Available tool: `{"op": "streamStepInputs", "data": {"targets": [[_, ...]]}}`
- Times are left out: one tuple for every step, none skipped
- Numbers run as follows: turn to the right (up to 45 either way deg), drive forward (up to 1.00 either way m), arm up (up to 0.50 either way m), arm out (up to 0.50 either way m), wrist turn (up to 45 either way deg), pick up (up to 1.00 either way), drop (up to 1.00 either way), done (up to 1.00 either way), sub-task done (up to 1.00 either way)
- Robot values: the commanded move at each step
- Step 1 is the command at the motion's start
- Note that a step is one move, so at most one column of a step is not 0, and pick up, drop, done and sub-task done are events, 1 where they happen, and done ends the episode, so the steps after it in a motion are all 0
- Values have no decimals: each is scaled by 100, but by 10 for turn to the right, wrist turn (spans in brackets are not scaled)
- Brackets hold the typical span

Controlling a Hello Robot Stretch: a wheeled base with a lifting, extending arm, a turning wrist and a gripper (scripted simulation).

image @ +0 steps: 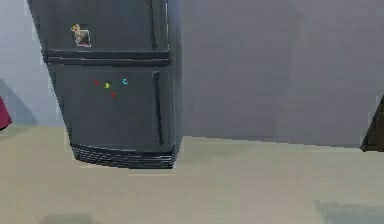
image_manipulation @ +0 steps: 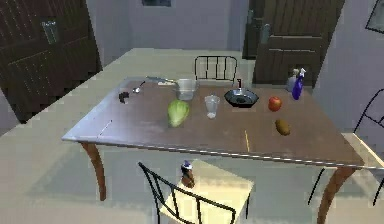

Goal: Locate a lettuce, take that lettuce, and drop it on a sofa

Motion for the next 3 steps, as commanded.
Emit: {"op": "streamStepInputs", "data": {"targets": [[450, 0, 0, 0, 0, 0, 0, 0, 0], [450, 0, 0, 0, 0, 0, 0, 0, 0], [450, 0, 0, 0, 0, 0, 0, 0, 0]]}}
